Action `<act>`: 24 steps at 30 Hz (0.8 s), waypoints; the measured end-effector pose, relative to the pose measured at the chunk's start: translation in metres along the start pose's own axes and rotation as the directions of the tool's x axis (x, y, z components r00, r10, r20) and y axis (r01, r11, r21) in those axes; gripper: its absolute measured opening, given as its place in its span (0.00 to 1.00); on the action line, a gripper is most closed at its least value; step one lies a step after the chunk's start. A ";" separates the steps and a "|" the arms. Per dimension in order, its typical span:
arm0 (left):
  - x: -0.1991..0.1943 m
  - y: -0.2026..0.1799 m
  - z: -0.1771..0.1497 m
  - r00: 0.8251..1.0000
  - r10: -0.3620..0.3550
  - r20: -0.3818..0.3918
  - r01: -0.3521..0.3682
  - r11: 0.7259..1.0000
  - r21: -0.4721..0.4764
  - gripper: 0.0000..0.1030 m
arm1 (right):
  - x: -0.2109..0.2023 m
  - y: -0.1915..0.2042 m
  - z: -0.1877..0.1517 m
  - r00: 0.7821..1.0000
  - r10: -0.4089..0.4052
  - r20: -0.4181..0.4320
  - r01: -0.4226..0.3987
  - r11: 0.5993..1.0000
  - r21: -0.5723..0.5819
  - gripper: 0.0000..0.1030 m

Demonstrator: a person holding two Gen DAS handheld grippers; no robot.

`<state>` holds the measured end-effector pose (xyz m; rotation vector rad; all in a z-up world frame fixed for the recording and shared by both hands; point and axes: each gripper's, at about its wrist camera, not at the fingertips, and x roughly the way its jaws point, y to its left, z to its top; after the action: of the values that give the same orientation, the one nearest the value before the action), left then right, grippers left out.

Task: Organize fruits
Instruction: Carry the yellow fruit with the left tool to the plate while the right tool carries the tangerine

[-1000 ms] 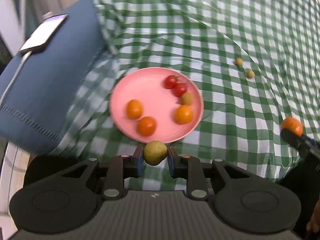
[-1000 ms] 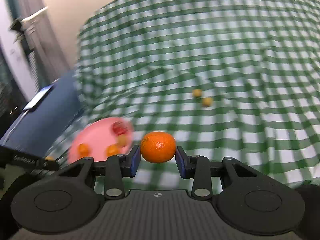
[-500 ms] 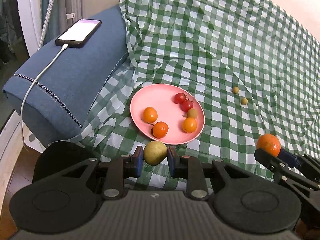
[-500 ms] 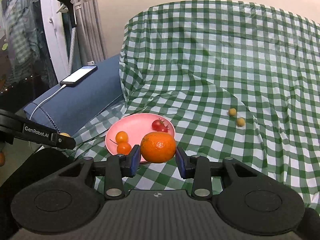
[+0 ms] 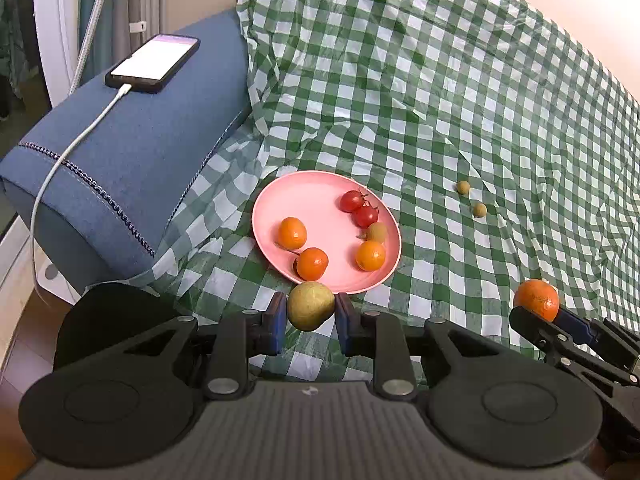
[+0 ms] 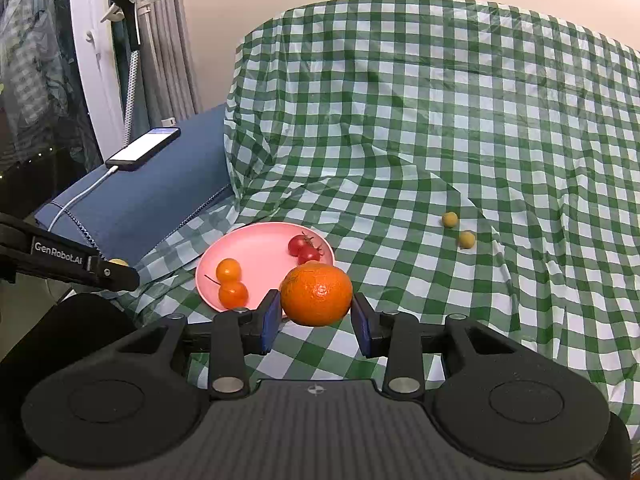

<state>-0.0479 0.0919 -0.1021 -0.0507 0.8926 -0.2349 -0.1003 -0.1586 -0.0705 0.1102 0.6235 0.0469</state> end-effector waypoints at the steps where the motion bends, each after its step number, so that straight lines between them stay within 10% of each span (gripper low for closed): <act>1: 0.002 0.001 0.000 1.000 -0.002 -0.004 0.002 1.000 -0.007 0.27 | 0.001 -0.001 0.001 1.000 -0.003 0.000 0.003 1.000 -0.001 0.38; 24: 0.085 0.017 0.059 0.999 -0.007 -0.034 0.005 0.999 -0.053 0.27 | 0.113 0.028 0.029 0.992 0.043 -0.119 -0.050 0.997 -0.051 0.38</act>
<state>0.0521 0.0867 -0.1322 -0.0986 0.9324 -0.2180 0.0077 -0.1245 -0.1093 0.0706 0.7373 0.1158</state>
